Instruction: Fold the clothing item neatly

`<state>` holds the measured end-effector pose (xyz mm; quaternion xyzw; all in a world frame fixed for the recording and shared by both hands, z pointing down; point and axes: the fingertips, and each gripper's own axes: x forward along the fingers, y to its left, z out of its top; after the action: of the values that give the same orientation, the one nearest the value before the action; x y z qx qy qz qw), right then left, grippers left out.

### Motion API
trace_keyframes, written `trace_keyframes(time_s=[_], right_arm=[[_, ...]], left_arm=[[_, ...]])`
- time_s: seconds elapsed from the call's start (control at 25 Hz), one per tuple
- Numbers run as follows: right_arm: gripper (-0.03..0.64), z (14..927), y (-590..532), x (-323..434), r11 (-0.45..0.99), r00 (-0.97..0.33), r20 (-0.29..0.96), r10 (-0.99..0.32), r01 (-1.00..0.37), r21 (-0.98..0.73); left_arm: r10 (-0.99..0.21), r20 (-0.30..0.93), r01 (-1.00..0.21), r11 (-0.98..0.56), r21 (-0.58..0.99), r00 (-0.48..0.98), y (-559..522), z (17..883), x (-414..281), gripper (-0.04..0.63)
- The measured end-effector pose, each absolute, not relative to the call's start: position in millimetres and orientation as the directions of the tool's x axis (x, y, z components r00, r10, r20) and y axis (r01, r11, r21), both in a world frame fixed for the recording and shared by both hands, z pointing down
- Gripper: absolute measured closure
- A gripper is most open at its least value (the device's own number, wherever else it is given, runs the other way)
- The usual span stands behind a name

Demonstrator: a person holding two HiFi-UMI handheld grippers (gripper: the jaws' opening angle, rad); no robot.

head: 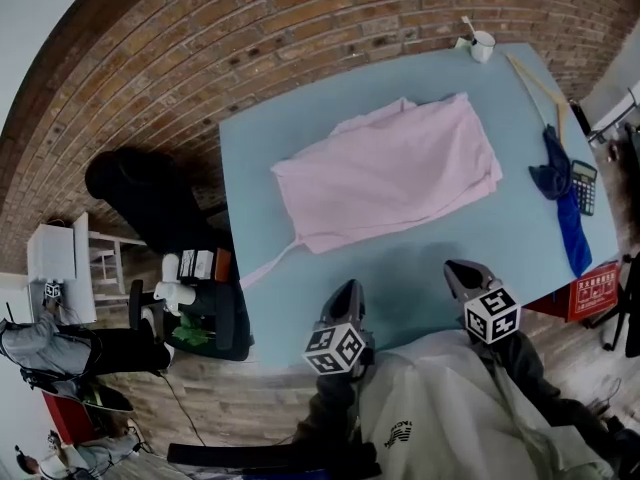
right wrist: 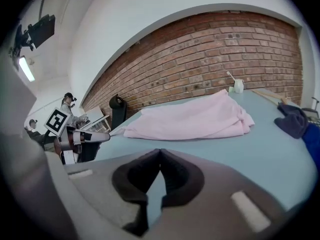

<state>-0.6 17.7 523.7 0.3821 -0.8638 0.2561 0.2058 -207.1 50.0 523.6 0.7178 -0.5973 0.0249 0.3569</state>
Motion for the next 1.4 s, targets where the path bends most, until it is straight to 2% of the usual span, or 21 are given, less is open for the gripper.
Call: trace_keyframes(time_s=[0.72,1.4], right_arm=[[0.614,523,-5,31,0.611,-0.658,0.540,-0.525,-0.733,-0.299],[0.614,533,-1,29,0.640,-0.668,0.554,-0.497,-0.713,-0.287]], left_arm=[[-0.828,0.495,-0.894,-0.015,0.448,0.262,31,523,-163,0.588],[-0.821,0.513,-0.894,0.007,0.449,0.251,34,539,-159,0.588]])
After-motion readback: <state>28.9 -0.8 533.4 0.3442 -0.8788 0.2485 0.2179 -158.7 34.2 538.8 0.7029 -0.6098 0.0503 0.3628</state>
